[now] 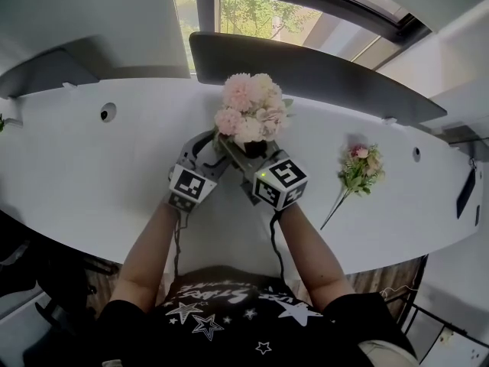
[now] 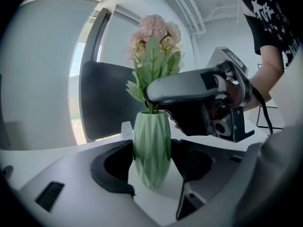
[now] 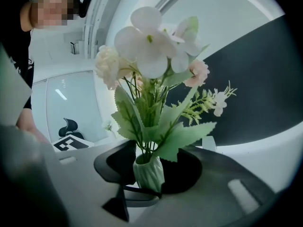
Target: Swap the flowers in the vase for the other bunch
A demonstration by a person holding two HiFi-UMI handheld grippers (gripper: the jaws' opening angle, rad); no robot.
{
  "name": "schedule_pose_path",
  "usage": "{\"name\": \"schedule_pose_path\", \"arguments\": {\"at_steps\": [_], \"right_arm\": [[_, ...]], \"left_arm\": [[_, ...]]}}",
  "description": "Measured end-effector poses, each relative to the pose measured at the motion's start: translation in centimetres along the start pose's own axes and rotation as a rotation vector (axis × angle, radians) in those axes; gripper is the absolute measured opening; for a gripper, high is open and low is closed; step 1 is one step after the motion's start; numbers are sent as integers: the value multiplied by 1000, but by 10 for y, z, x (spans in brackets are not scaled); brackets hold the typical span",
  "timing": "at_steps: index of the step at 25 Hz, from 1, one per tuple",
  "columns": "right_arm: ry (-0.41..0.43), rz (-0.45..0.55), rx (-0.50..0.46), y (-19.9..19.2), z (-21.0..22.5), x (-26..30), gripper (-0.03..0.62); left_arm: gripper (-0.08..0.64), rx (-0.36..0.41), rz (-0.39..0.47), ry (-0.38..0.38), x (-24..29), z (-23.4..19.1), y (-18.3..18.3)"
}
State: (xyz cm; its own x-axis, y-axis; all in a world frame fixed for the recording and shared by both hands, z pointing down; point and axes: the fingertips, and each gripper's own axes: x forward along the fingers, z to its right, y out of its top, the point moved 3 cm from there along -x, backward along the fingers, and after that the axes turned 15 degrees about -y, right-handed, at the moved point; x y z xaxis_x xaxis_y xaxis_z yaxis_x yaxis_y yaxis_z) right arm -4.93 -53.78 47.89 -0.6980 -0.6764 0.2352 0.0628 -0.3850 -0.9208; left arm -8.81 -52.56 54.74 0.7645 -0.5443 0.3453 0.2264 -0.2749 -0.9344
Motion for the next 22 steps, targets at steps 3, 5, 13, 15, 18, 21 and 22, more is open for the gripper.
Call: {"name": "schedule_pose_path", "arguments": {"at_steps": [3, 5, 13, 15, 18, 21, 22], "right_arm": [[-1, 1, -8, 1, 0, -1, 139], [5, 0, -8, 1, -1, -1, 125], [3, 36, 2, 12, -5, -5, 103], [5, 51, 4, 19, -8, -7, 101], [22, 92, 0, 34, -14, -12, 98], [31, 144, -8, 55, -18, -20, 97], [32, 162, -8, 64, -20, -23, 97]], "left_arm": [[262, 2, 2, -9, 0, -1, 0], [261, -4, 4, -12, 0, -2, 0], [261, -1, -7, -18, -2, 0, -2], [261, 6, -13, -11, -4, -1, -2], [261, 10, -8, -1, -6, -3, -4], [261, -7, 5, -14, -4, -1, -5], [261, -9, 4, -18, -4, -1, -5]]}}
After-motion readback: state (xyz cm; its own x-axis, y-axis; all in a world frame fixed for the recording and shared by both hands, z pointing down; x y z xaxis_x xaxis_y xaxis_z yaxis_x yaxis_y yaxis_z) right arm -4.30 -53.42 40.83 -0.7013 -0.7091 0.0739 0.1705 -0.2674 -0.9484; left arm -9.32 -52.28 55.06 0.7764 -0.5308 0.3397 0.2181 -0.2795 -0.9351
